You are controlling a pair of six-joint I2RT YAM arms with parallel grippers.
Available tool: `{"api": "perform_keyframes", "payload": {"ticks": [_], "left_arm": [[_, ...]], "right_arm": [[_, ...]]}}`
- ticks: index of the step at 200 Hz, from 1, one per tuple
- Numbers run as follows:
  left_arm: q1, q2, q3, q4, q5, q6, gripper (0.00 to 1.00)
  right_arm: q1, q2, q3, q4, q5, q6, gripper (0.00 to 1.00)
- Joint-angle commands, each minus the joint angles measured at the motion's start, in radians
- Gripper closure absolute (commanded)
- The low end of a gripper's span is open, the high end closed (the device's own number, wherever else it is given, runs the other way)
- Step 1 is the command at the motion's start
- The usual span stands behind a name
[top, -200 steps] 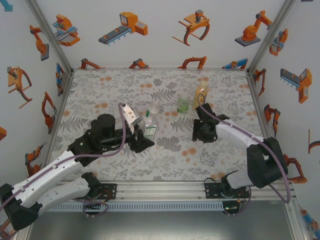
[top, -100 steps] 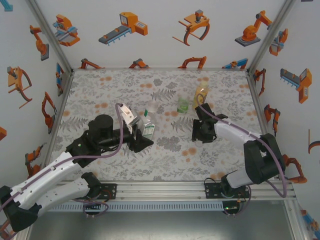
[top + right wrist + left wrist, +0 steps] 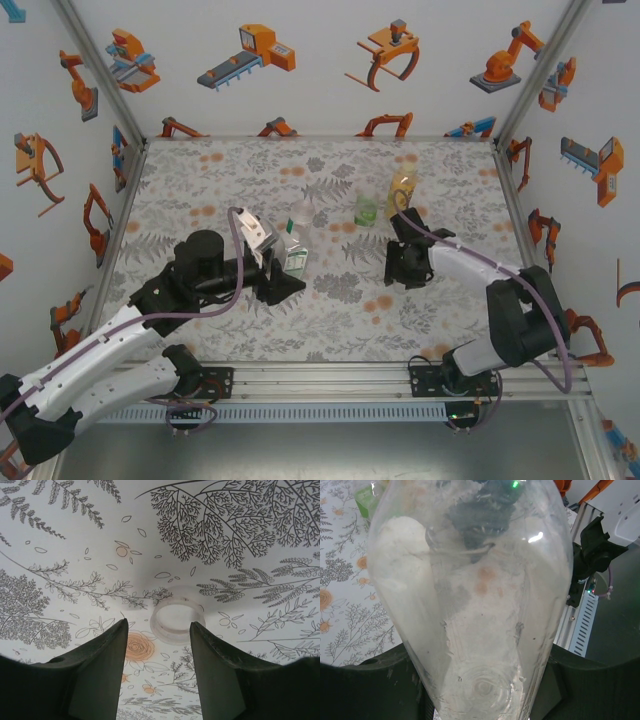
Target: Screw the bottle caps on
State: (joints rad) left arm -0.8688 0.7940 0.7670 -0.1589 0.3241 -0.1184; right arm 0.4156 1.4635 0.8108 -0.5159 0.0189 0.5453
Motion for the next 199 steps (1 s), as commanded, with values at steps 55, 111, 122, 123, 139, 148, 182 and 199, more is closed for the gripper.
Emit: {"api": "perform_keyframes", "payload": {"ticks": [55, 111, 122, 123, 139, 148, 182, 199], "left_arm": [[0.006, -0.002, 0.005, 0.004, 0.003, -0.012, 0.98], [0.006, -0.006, 0.003, 0.001, 0.000, -0.012, 0.98], [0.007, -0.005, 0.003, 0.001, 0.002, -0.012, 0.98], [0.007, -0.004, 0.003, 0.001, 0.001, -0.013, 0.98], [0.007, -0.003, 0.003, 0.001, 0.002, -0.013, 0.98], [0.007, -0.004, 0.003, 0.001, 0.001, -0.010, 0.98], [0.006, -0.004, 0.002, 0.001, 0.001, -0.012, 0.98], [0.007, -0.006, 0.002, -0.001, 0.000, -0.012, 0.98]], "right_arm": [[-0.034, -0.047, 0.014, -0.044, 0.023, -0.016, 0.47], [-0.034, -0.020, 0.002, -0.027, 0.016, -0.013, 0.46], [-0.035, -0.014, 0.001, -0.026, 0.016, -0.013, 0.46], [-0.034, -0.014, 0.001, -0.026, 0.016, -0.013, 0.46], [-0.036, -0.005, -0.002, -0.024, 0.015, -0.013, 0.46], [-0.037, 0.001, -0.004, -0.020, 0.014, -0.012, 0.46], [-0.037, 0.017, -0.016, -0.006, 0.007, -0.011, 0.46], [-0.038, 0.024, -0.021, 0.000, 0.006, -0.011, 0.46]]}}
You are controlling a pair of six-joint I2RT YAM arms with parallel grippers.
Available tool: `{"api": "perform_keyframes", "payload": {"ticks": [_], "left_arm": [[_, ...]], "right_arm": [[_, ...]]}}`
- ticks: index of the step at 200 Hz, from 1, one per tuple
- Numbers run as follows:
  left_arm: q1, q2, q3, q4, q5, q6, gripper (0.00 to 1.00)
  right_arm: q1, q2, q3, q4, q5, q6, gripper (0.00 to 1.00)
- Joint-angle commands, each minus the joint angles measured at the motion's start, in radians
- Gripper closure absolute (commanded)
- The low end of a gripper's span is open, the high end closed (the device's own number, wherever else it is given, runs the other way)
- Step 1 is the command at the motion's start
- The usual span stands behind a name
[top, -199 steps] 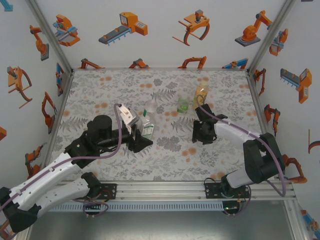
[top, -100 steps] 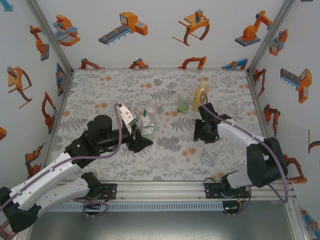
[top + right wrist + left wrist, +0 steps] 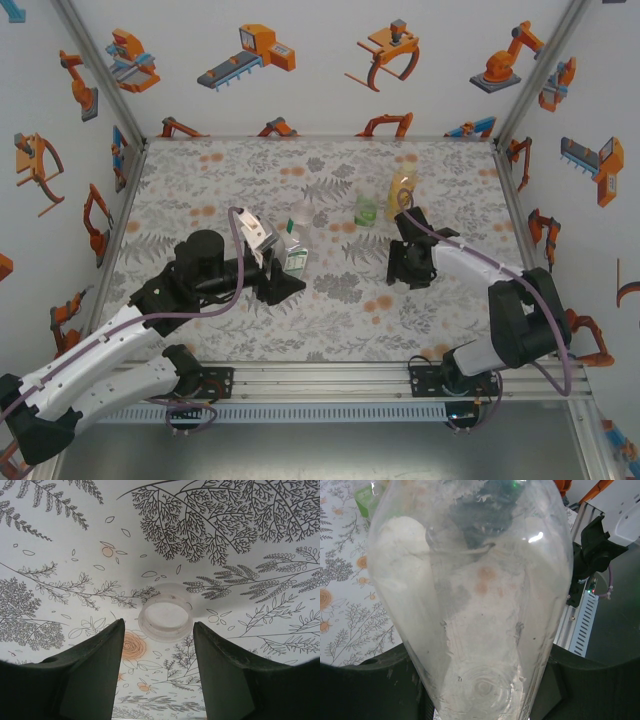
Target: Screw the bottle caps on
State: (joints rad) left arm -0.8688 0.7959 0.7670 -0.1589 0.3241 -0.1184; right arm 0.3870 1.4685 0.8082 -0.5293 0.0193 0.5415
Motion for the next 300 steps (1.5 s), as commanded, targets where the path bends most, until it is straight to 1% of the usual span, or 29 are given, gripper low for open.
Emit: {"api": "perform_keyframes", "payload": {"ticks": [1, 37, 96, 118, 249, 266, 300], "left_arm": [[0.007, -0.009, 0.003, -0.002, 0.000, -0.011, 0.98], [0.006, -0.011, 0.002, -0.005, -0.002, -0.010, 0.98], [0.007, -0.008, 0.002, -0.001, -0.002, -0.011, 0.98], [0.008, -0.007, 0.002, 0.000, -0.001, -0.012, 0.98], [0.008, -0.021, 0.002, -0.014, -0.009, -0.010, 0.98], [0.008, -0.024, 0.002, -0.016, -0.011, -0.010, 0.98], [0.007, -0.029, 0.002, -0.022, -0.013, -0.009, 0.98]], "right_arm": [[-0.010, 0.019, -0.018, 0.014, 0.005, -0.006, 0.46], [-0.012, 0.022, -0.009, 0.008, 0.005, -0.007, 0.46], [-0.012, -0.057, 0.026, -0.026, 0.013, -0.012, 0.47], [-0.013, -0.035, 0.023, -0.021, -0.002, -0.009, 0.50], [-0.013, 0.032, -0.009, 0.032, -0.018, -0.002, 0.49], [-0.015, 0.039, -0.015, 0.040, -0.019, -0.003, 0.52], [-0.017, 0.051, -0.030, 0.058, -0.023, 0.003, 0.63]]}}
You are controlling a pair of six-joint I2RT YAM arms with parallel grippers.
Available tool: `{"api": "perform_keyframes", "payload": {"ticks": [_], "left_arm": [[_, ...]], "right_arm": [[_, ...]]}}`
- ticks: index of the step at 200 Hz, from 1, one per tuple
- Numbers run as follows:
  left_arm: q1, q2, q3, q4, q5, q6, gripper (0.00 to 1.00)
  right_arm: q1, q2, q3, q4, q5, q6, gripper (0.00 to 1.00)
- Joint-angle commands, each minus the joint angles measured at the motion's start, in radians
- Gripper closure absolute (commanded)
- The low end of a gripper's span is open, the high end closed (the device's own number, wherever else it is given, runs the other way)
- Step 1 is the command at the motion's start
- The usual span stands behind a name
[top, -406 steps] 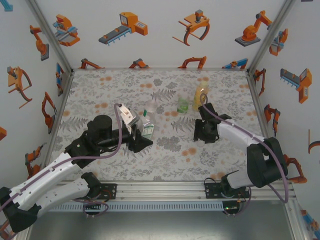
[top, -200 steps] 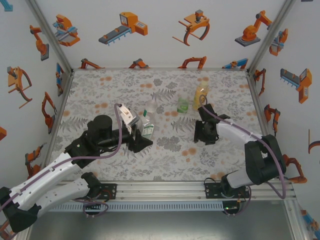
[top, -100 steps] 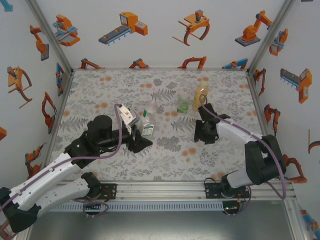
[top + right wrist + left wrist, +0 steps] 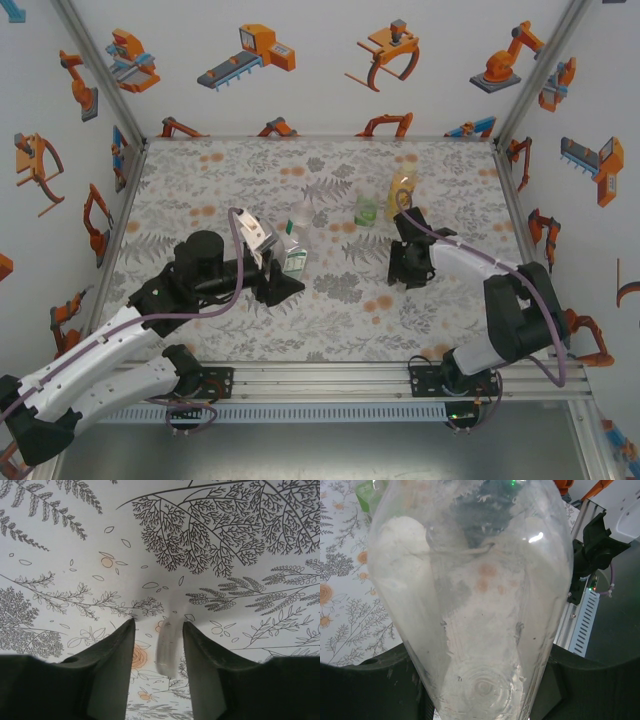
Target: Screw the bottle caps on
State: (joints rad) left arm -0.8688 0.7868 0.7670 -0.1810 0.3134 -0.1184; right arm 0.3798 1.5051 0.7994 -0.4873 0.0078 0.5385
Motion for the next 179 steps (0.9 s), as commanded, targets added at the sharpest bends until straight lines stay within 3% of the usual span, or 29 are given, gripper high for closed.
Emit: {"api": "perform_keyframes", "payload": {"ticks": [1, 55, 82, 121, 179], "left_arm": [[0.008, -0.020, 0.003, 0.001, -0.003, -0.009, 0.98], [0.009, -0.023, 0.000, -0.002, -0.005, -0.009, 0.98], [0.009, -0.026, -0.003, 0.001, -0.005, -0.009, 0.98], [0.008, -0.020, -0.009, 0.017, -0.004, -0.014, 0.98], [0.010, -0.028, -0.011, 0.013, -0.010, -0.007, 0.98]], "right_arm": [[-0.009, 0.015, -0.021, 0.017, -0.012, 0.006, 0.63], [-0.011, -0.001, -0.025, 0.029, -0.038, 0.027, 0.81], [-0.010, -0.024, -0.032, 0.063, -0.117, 0.071, 0.85], [0.000, -0.031, -0.107, 0.279, -0.305, 0.239, 0.86], [0.109, 0.044, -0.194, 0.620, -0.432, 0.473, 0.86]]}}
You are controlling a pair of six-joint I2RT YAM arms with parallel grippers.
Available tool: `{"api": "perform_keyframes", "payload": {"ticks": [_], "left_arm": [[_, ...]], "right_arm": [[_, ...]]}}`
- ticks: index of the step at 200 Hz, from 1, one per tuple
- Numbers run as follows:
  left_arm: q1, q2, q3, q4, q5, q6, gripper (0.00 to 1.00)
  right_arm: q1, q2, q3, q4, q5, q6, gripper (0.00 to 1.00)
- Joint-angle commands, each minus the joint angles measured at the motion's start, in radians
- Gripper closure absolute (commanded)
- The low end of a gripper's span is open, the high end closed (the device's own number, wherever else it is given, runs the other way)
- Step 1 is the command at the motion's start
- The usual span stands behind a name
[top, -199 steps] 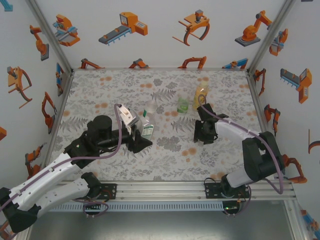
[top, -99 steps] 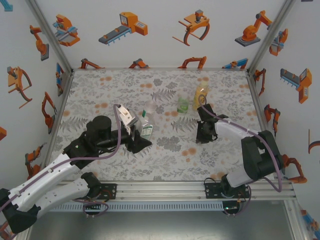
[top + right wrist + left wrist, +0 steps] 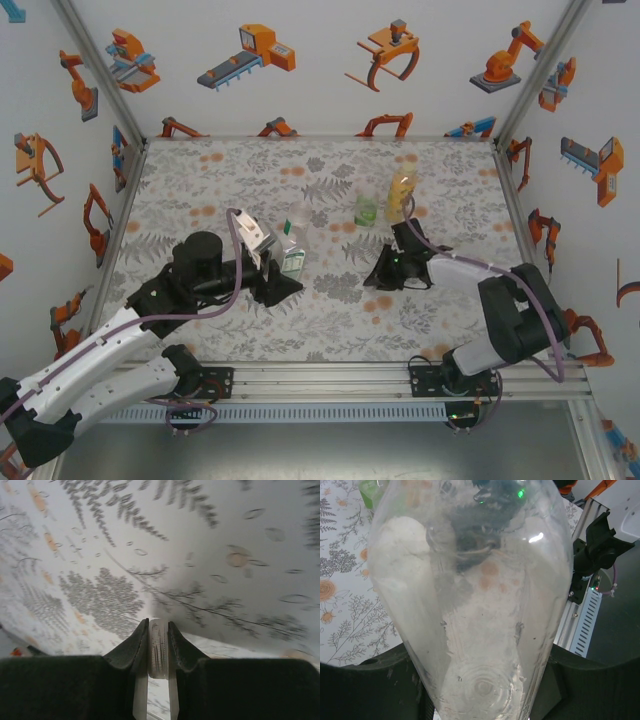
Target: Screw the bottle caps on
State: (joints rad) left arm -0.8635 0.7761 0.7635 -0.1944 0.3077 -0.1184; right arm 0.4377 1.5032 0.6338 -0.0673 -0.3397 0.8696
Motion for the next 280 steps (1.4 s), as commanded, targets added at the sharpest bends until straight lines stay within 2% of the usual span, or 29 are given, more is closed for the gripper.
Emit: {"api": "perform_keyframes", "payload": {"ticks": [1, 27, 52, 99, 143, 216, 280], "left_arm": [[0.004, -0.018, -0.008, 0.026, -0.004, -0.007, 0.98], [0.006, -0.015, -0.007, 0.028, 0.001, -0.009, 0.98], [0.006, -0.016, 0.005, 0.015, 0.002, -0.007, 0.98], [0.007, -0.031, 0.007, 0.001, -0.005, -0.008, 0.98], [0.007, -0.021, 0.000, 0.026, 0.004, -0.018, 0.98], [0.008, -0.057, -0.013, 0.002, -0.014, -0.020, 0.98], [0.009, -0.099, -0.030, -0.011, -0.035, -0.026, 0.98]], "right_arm": [[0.053, 0.048, -0.030, 0.205, -0.085, 0.145, 0.86], [0.100, 0.111, -0.050, 0.343, -0.117, 0.211, 0.86], [0.104, 0.123, -0.071, 0.356, -0.105, 0.222, 0.85], [0.104, 0.037, -0.017, 0.008, 0.045, 0.063, 0.73], [0.104, 0.020, 0.060, -0.183, 0.143, -0.027, 0.59], [0.138, 0.168, 0.266, -0.320, 0.247, -0.121, 0.52], [0.279, 0.309, 0.471, -0.518, 0.406, -0.217, 0.51]]}}
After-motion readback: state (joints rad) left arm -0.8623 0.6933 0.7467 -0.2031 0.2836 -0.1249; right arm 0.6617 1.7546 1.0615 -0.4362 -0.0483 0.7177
